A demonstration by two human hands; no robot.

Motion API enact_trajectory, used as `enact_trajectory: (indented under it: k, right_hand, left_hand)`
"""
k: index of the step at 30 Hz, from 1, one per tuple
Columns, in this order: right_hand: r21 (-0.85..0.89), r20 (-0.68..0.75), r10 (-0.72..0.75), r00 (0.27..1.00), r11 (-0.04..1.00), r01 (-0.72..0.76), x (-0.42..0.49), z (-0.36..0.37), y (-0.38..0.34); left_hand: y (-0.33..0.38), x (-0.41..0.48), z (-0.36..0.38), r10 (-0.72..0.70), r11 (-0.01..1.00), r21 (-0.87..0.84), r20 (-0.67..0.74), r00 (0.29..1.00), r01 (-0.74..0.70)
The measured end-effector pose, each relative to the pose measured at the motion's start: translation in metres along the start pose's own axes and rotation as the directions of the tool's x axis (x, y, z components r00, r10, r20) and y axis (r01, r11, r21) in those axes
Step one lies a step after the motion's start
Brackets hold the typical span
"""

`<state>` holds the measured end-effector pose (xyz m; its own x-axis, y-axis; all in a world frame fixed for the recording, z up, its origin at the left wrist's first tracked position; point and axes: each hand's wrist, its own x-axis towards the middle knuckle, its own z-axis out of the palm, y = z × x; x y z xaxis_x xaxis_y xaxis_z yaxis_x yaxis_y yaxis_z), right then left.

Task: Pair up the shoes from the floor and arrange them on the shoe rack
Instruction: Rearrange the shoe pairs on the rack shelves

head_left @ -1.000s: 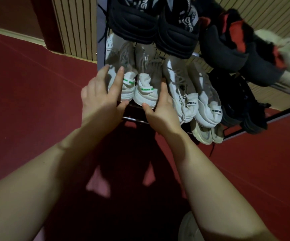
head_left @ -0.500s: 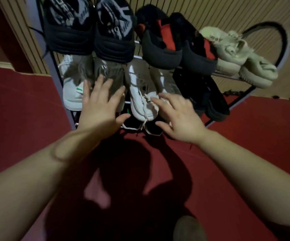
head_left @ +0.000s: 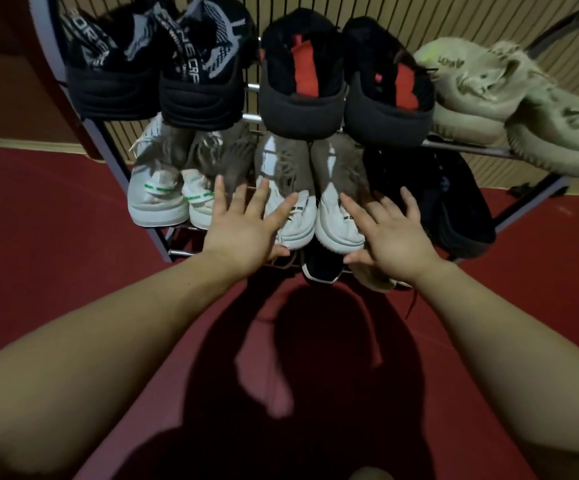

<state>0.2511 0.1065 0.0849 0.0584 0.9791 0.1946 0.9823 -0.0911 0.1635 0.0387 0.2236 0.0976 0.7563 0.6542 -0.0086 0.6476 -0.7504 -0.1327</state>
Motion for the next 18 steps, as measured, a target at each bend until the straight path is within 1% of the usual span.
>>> enact_trajectory:
  k: [3, 6, 10, 15, 18]
  right_hand:
    - [0.052, -0.051, 0.024, 0.998, 0.998, -0.021, 0.007, 0.009, -0.010]
    - [0.095, -0.057, 0.061, 0.996, 0.994, -0.056, 0.012, 0.014, -0.017]
    - [0.118, 0.012, 0.104, 0.995, 0.987, -0.104, 0.010, 0.009, -0.014]
    - [0.099, 0.101, 0.112, 0.989, 0.988, -0.122, 0.010, 0.004, -0.018]
    - [0.091, 0.128, 0.112, 0.985, 0.988, -0.125, 0.011, 0.002, -0.019]
  left_hand:
    - [-0.012, 0.004, -0.003, -0.010, 1.000, 0.022, 0.003, 1.000, 0.010]
    - [-0.017, 0.007, 0.000, -0.016, 0.999, 0.034, -0.026, 1.000, 0.017]
    - [-0.013, 0.009, 0.004, -0.014, 1.000, 0.010, -0.029, 0.999, 0.015]
    - [-0.019, 0.009, 0.005, -0.005, 1.000, -0.025, -0.059, 0.998, 0.004]
    - [-0.017, 0.009, 0.002, -0.019, 1.000, -0.025, -0.048, 0.999, 0.018]
